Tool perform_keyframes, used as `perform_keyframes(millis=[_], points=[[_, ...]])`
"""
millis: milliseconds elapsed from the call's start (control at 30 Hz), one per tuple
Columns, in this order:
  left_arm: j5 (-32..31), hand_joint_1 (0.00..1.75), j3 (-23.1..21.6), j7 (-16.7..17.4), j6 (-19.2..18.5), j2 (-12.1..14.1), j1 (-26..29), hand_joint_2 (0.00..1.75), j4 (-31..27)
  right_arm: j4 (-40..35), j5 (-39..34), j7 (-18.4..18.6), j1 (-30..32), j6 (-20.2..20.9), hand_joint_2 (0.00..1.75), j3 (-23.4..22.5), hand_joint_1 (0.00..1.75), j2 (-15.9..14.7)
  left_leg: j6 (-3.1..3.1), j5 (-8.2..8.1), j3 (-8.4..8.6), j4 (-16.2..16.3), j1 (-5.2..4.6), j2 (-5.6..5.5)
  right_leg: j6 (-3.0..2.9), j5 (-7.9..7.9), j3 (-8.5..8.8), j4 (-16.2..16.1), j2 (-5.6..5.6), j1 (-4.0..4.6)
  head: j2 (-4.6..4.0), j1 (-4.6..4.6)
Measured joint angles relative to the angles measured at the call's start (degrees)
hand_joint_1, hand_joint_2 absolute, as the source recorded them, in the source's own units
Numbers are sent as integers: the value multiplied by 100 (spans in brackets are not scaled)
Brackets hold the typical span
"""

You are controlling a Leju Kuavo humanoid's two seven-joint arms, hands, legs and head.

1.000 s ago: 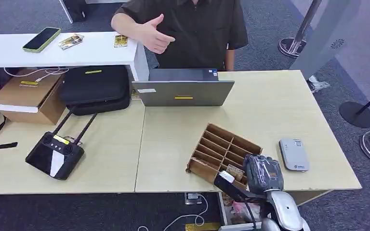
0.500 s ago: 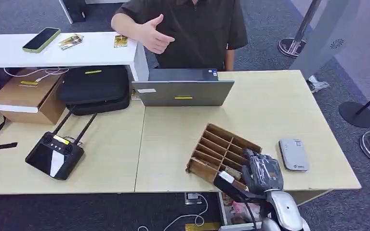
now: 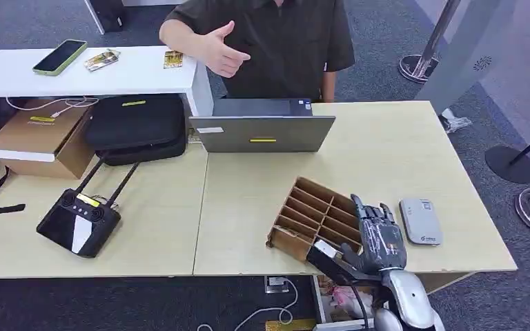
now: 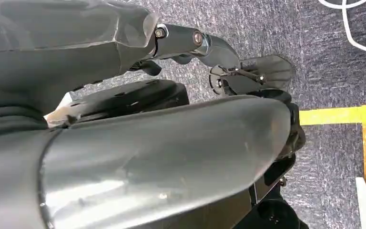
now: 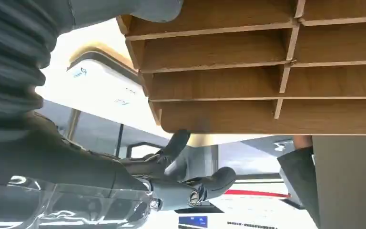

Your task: Pass the card to the sensor for recognition and then transmit it.

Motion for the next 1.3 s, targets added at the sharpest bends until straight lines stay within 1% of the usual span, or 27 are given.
perform_keyframes(millis=[267, 333, 467, 500, 533, 567, 600, 667, 700, 767, 933, 1067, 1100, 1167, 1233, 1267, 1300], points=[[4, 0, 0, -52, 2, -2, 34, 0, 0, -107, 55, -26, 32, -35, 175, -2, 0, 0, 0, 0, -1, 0, 0, 0, 0, 0, -2, 0, 0, 0, 0, 0], [-6, 0, 0, -59, -2, -6, 36, 0, 0, -146, 115, -52, 82, -135, 175, -4, 0, 0, 0, 0, -2, 0, 0, 0, 0, 0, -2, 0, -1, 0, 0, 0], [-20, 0, 0, -66, -4, -7, 40, 0, 0, -225, 265, -107, 177, -508, 175, -13, 0, 2, 0, 0, -3, 0, 0, 0, 0, 0, -4, 0, 0, 0, 0, 0], [-20, 0, 0, -74, -2, -9, 40, 0, 0, -260, 291, -173, 210, -819, 175, -24, 0, 18, 0, 0, -4, 0, -1, -1, 0, 0, -4, 0, -1, 0, 0, 0], [-20, 0, 0, -79, 9, -9, 43, 0, 0, -319, 339, -247, 246, -1267, 175, -48, 0, 39, 0, 0, -5, 0, 0, -1, 0, 0, -5, 0, -2, 0, 0, 2], [-20, 0, 0, -87, 22, -9, 46, 0, 0, -381, 394, -291, 269, -1606, 175, -72, 0, 61, 0, 0, -5, 0, -1, -1, 0, 0, -5, 0, -2, 0, 0, 0], [-20, 0, 0, -103, 61, -11, 51, 0, 0, -522, 515, -345, 301, -2150, 175, -139, 0, 100, 0, 0, -4, 0, 0, 0, 0, 0, -6, 0, -1, 0, 0, 0], [-20, 0, 0, -109, 90, -15, 54, 0, 0, -757, 704, -409, 378, -2786, 175, -243, 0, 142, 0, -1, -5, 0, 0, 0, 0, -1, -6, 0, -1, 0, 0, 0], [-20, 0, 0, -109, 101, -17, 55, 0, 0, -883, 787, -441, 419, -2994, 175, -295, 0, 166, -1, -1, -5, 0, 0, -1, 0, -1, -6, 0, -1, 0, 0, 0], [-20, 0, 0, -109, 109, -20, 57, 0, 0, -1080, 879, -466, 504, -3198, 175, -383, 0, 190, -1, -2, -5, 0, 0, 0, 0, -1, -6, -1, 0, 0, 0, 0], [-13, 0, 0, -122, 111, -20, 58, 0, 0, -1350, 1003, -472, 660, -3431, 175, -564, 0, 219, -1, -2, -5, 0, 0, 0, 1, -1, -5, -1, 0, 0, 0, 0], [24, 0, 0, -140, 131, -20, 62, 0, 0, -1502, 1067, -498, 724, -3482, 175, -656, 0, 306, -1, -1, -5, 0, 0, 0, 0, -1, -5, -1, 0, 0, 0, 0], [42, 0, 0, -162, 142, -20, 63, 0, 0, -1508, 1104, -465, 741, -3442, 175, -671, 0, 317, -1, -1, -5, 0, 0, 0, 0, -1, -5, -1, -1, 0, 0, 0], [74, 0, 0, -186, 142, -17, 71, 0, 0, -1552, 1235, -354, 780, -3099, 175, -675, 0, 330, -1, -1, -5, 0, 0, 0, 0, -1, -5, 0, 0, 0, 0, 0], [96, 0, 0, -205, 131, -15, 74, 0, 0, -1606, 1320, -178, 821, -2537, 175, -673, 0, 334, -1, -1, -5, 0, 0, 0, 0, -1, -5, 0, -1, 0, 0, 0], [101, 0, 0, -216, 122, -15, 76, 0, 0, -1635, 1327, -114, 846, -2328, 175, -669, 0, 334, -1, -1, -6, 0, 0, -1, 0, -1, -5, 0, -3, 0, 0, 0], [101, 0, 0, -221, 120, -13, 79, 0, 0, -1650, 1329, -81, 866, -2266, 175, -669, 0, 334, -1, -1, -8, 0, 0, -2, 0, -1, -5, 0, -3, 0, 0, 0]])
